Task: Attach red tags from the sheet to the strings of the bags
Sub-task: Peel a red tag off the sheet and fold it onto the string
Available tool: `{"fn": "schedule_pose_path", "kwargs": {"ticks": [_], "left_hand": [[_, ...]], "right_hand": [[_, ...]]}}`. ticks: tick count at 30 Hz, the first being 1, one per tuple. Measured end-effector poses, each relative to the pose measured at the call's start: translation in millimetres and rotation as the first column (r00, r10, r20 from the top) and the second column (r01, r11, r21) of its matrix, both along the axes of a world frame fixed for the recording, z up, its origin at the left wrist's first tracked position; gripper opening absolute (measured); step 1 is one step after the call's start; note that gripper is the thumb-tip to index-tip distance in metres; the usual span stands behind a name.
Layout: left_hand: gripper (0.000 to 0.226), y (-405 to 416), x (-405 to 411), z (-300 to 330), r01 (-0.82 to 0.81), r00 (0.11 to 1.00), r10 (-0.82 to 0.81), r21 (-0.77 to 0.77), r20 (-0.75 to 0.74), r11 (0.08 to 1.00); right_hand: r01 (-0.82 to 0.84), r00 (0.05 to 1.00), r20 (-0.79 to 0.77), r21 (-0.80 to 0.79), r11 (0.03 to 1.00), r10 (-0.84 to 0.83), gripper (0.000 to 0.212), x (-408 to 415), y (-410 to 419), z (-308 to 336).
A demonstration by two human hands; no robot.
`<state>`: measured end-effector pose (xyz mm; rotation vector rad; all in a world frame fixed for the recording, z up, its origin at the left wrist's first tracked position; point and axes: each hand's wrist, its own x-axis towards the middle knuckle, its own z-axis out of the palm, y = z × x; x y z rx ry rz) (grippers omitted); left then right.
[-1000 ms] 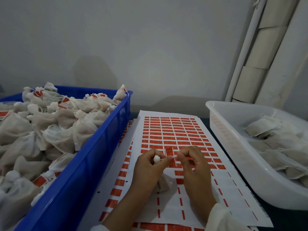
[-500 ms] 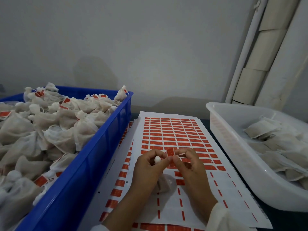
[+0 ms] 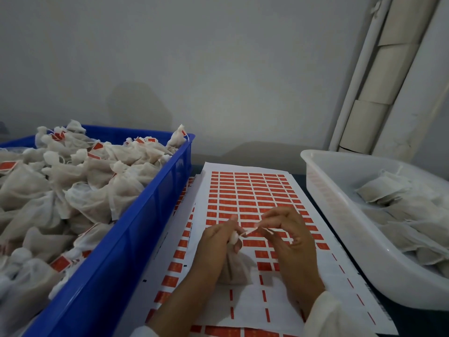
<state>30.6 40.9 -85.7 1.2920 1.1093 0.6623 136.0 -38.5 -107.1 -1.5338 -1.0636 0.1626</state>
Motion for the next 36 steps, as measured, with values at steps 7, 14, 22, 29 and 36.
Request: {"fn": "schedule_pose_path", "kwargs": {"ticks": [7, 14, 22, 29, 36], "left_hand": [[0.015, -0.9, -14.1, -9.3, 0.132, 0.973, -0.128, -0.011, 0.193, 0.991], [0.010, -4.7, -14.3, -7.1, 0.134, 0.972, -0.137, 0.028, 0.190, 0.991], [0.005, -3.3, -12.2, -10.6, 0.055, 0.977, -0.078, 0.117, 0.201, 0.992], [0.007, -0.6, -9.4, -14.9, 0.059, 0.982, -0.094, 0.209, 0.164, 0.976], [0.008, 2.6, -7.7, -18.0, 0.045, 0.987, -0.090, 0.313, 0.131, 0.949]], "right_hand": [[-0.021, 0.958, 0.287, 0.134, 0.991, -0.019, 0.022, 6.1, -2.1, 7.9], [-0.003, 0.979, 0.203, 0.052, 0.999, -0.008, 0.012, 4.7, -0.9, 3.3], [0.026, 0.972, 0.231, 0.035, 0.999, -0.033, 0.034, 7.1, 1.4, 3.1], [-0.014, 0.958, 0.286, 0.059, 0.998, -0.003, 0.004, 6.2, 0.7, 0.9], [-0.054, 0.929, 0.368, 0.049, 0.997, 0.033, 0.024, 12.3, 1.4, -0.4]]}}
